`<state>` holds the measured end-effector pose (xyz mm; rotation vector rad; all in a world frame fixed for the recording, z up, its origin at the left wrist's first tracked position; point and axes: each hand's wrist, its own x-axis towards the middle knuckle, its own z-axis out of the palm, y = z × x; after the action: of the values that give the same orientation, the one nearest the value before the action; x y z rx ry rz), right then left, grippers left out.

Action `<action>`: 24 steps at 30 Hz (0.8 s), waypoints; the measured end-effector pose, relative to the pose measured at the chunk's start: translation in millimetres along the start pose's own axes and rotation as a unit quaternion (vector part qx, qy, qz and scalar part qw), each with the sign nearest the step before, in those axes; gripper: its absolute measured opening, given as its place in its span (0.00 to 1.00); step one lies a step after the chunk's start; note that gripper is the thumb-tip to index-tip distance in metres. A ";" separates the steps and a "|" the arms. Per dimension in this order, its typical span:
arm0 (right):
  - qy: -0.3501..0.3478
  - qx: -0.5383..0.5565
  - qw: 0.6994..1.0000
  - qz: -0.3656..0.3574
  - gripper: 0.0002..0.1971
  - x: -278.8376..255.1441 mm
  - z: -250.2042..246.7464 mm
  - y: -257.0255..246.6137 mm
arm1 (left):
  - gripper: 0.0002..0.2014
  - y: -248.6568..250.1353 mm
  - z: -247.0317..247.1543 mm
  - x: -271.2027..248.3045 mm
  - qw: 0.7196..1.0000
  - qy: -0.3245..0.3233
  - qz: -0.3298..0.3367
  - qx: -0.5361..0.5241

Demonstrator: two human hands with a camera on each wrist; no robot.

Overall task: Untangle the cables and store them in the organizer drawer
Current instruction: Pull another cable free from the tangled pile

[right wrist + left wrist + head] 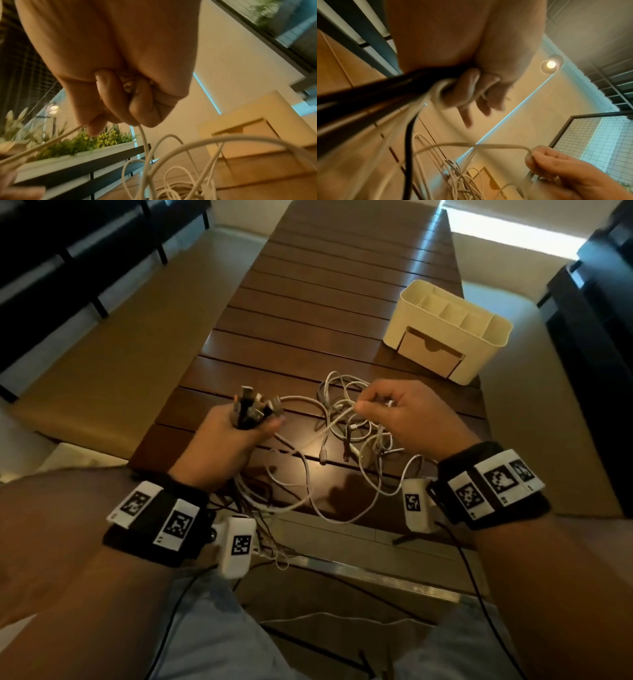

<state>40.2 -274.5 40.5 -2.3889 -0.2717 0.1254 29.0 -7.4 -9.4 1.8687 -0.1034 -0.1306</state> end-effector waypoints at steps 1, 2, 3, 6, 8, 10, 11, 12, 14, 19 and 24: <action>-0.024 -0.035 0.999 -0.001 0.06 0.2 1.6 -0.8 | 0.13 0.0 1.3 1.4 0.998 0.055 0.021 -0.008; -0.044 -0.062 0.997 -0.004 0.07 0.7 4.7 -1.5 | 0.15 0.4 1.3 3.0 0.995 0.091 0.038 -0.026; -0.054 -0.073 0.996 -0.011 0.08 1.1 8.9 -2.5 | 0.16 1.8 2.3 4.2 0.993 0.102 0.050 -0.036; -0.035 -0.055 0.995 -0.070 0.09 4.0 25.5 -9.3 | 0.15 15.3 16.8 0.6 0.996 0.042 0.071 -0.025; 0.003 -0.051 0.990 -0.128 0.08 7.6 33.6 -13.8 | 0.17 21.4 29.9 -2.1 0.997 -0.023 0.068 -0.035; 0.044 -0.050 0.984 -0.167 0.07 10.2 36.7 -14.3 | 0.12 25.0 37.3 -4.1 0.995 -0.065 0.051 -0.060; 0.057 -0.047 0.983 -0.171 0.07 10.6 37.0 -12.6 | 0.08 26.3 37.5 -4.3 0.995 -0.067 0.045 -0.066; 0.061 -0.040 0.983 -0.167 0.06 10.4 36.9 -10.4 | 0.06 26.2 35.1 -3.5 0.995 -0.053 0.041 -0.071; 0.046 -0.023 0.988 -0.145 0.06 10.9 38.9 -4.4 | 0.05 26.3 25.9 -1.2 0.993 -0.012 0.031 -0.115; -0.018 -0.042 0.999 -0.017 0.10 14.5 46.9 21.1 | 0.03 32.4 -5.9 0.3 0.946 0.022 0.026 -0.324; 0.075 0.075 0.994 0.030 0.11 18.0 26.8 11.4 | 0.07 17.2 -12.6 -0.9 0.977 0.012 0.016 -0.214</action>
<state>55.1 -260.9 12.8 -2.2436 -0.1163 -0.0053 29.8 -0.5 10.7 1.4381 -0.0816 -0.0986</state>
